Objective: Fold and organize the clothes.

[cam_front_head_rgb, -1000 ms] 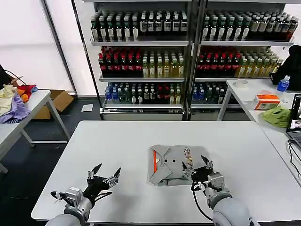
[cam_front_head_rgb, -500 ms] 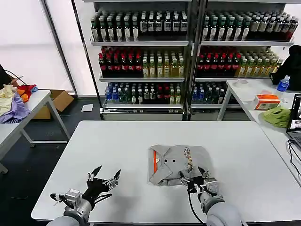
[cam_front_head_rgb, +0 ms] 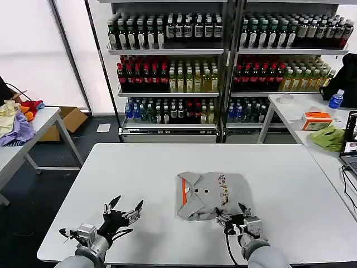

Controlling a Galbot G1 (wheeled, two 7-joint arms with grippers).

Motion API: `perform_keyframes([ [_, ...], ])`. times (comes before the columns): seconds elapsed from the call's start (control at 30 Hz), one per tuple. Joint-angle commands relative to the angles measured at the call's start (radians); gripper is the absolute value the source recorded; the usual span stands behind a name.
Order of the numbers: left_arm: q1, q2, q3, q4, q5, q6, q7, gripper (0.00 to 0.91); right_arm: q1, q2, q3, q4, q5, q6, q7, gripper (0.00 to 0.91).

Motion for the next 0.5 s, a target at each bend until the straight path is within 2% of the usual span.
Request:
perform_keyframes([
  [0.03,0.005,-0.003,0.003,-0.003,0.0,0.002,0.001,0.907,-0.048,-0.011,0.053,0.115,0.002,0.001,0.002,0.907],
  [0.5,0.024,-0.004,-0.006,-0.015,0.0,0.002,0.002,0.907,0.005,0.017,0.044,-0.008,-0.041,0.002,0.007,0.907],
])
